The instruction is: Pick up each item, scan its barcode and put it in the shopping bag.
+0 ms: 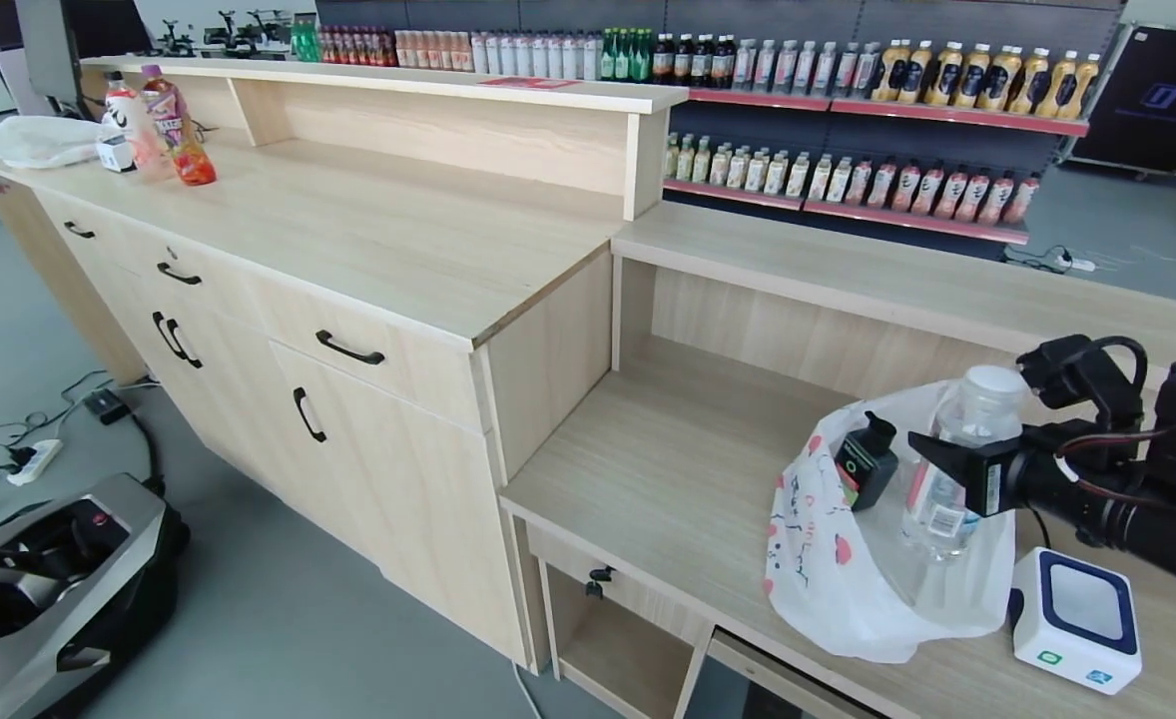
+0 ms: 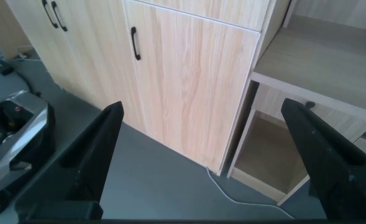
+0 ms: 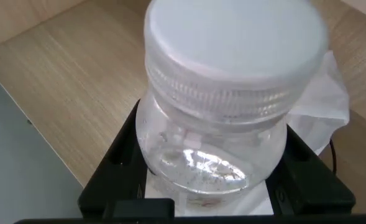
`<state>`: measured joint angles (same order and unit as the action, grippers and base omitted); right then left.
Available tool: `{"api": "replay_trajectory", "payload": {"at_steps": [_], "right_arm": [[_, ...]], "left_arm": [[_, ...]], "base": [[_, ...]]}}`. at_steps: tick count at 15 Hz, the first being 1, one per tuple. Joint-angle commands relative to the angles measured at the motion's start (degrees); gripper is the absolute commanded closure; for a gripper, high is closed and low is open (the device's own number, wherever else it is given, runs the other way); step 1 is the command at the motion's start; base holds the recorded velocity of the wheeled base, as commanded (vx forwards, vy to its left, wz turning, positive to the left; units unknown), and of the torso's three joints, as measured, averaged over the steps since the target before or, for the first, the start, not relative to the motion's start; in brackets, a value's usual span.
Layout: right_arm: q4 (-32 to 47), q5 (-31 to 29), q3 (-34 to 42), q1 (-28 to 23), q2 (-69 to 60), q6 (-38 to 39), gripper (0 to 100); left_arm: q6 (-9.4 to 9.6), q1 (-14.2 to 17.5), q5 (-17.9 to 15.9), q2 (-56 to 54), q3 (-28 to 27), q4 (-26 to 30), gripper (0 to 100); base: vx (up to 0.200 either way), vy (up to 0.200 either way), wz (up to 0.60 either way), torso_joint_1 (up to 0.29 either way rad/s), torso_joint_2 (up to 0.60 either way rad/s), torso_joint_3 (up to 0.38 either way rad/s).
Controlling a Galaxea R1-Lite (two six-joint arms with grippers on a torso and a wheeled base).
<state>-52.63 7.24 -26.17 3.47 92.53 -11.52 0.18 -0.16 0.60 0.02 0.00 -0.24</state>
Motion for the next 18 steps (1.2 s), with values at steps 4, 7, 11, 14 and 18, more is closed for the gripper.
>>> {"api": "replay_trajectory", "payload": {"at_steps": [4, 7, 11, 14, 18], "right_arm": [[-12.5, 3.6, -0.5, 0.9, 15.7, 0.7, 100], [-18.4, 3.6, -0.6, 1.4, 21.6, 0.7, 100], [-25.5, 3.6, -1.7, 2.8, 28.3, 0.7, 100], [-31.0, 3.7, -3.1, 5.0, 32.9, 2.2, 100], [-32.3, 3.7, -3.4, 6.5, 35.4, 2.4, 100]], "left_arm": [[-0.01, 0.0, 0.0, 0.0, 0.0, 0.0, 0], [-0.01, 0.0, 0.0, 0.0, 0.0, 0.0, 0], [-0.01, 0.0, 0.0, 0.0, 0.0, 0.0, 0], [-0.01, 0.0, 0.0, 0.0, 0.0, 0.0, 0], [-0.01, 0.0, 0.0, 0.0, 0.0, 0.0, 0]], "base": [[0.000, 0.000, 0.00, 0.000, 0.00, 0.000], [0.000, 0.000, 0.00, 0.000, 0.00, 0.000], [0.000, 0.000, 0.00, 0.000, 0.00, 0.000], [0.000, 0.000, 0.00, 0.000, 0.00, 0.000], [0.000, 0.000, 0.00, 0.000, 0.00, 0.000]]}}
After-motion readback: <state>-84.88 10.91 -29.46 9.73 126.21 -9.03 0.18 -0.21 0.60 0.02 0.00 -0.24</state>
